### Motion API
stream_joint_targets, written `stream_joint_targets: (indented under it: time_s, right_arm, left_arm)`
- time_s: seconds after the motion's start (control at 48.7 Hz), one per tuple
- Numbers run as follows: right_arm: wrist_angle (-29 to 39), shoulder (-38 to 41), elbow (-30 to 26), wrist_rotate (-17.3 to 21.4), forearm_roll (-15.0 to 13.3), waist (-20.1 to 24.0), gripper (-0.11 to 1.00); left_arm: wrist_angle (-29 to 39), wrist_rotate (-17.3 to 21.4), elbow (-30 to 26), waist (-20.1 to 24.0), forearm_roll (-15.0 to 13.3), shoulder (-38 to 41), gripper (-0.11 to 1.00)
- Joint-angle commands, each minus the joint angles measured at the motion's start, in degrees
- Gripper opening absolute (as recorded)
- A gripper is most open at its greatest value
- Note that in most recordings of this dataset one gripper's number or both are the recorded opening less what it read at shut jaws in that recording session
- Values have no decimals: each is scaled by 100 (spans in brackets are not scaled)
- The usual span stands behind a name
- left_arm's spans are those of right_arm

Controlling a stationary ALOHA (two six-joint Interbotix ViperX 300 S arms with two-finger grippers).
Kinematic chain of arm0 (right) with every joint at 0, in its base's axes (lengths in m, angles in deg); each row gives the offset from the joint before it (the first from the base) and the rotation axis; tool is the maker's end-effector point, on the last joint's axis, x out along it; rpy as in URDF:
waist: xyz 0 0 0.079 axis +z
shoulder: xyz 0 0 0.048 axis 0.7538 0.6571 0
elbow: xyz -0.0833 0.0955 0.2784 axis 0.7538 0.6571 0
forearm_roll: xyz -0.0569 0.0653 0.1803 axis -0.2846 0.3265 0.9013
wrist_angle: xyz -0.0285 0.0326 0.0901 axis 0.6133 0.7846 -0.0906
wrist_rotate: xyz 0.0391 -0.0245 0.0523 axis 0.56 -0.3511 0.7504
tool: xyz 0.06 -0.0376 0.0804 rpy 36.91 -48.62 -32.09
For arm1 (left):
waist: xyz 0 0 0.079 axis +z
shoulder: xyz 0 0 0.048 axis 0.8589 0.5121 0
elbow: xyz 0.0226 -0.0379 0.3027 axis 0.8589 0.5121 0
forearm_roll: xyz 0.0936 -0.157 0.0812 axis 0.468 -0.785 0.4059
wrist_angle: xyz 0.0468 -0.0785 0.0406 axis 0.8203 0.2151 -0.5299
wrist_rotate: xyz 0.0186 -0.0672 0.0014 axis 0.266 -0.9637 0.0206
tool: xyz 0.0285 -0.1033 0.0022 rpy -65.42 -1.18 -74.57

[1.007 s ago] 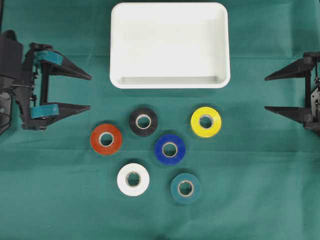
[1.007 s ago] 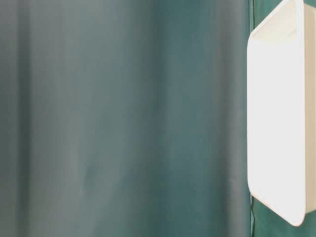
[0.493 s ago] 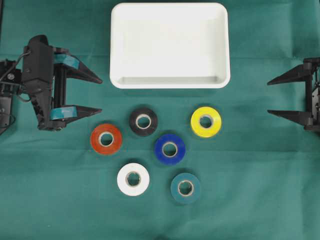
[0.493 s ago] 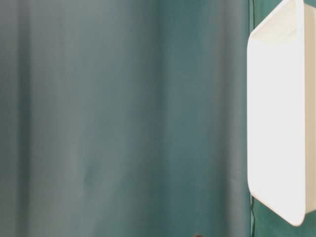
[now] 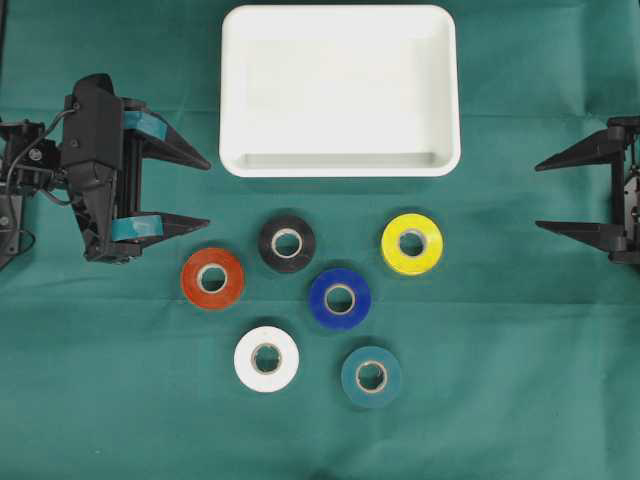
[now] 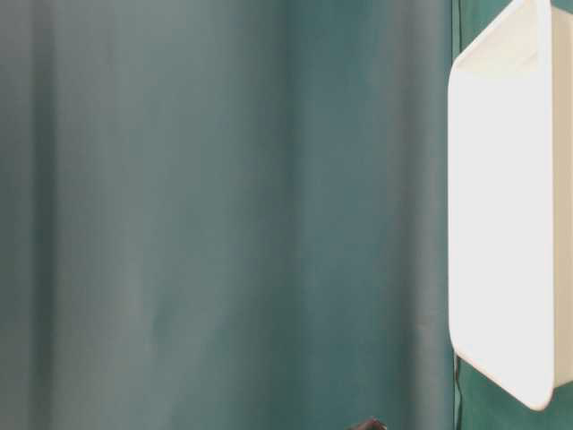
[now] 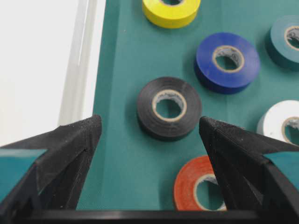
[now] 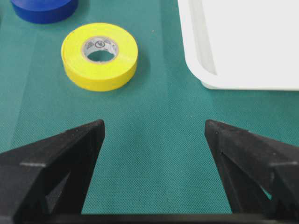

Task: Put the tape into the white case with the left arm.
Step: 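Move the left gripper right over the tape rolls toward the blue roll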

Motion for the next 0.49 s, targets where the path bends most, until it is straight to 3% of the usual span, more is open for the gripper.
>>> stream_joint_targets:
  time_s: [0.0,0.473]
  right_arm:
    - [-62,26,-70,9,0,-18,62]
    - [-62,26,-62,0,-9,-18,62]
  left_arm:
    - [-26,-9,-158,18,-9,35,99]
    - [-26,-9,-624,-519,-9,1020,98]
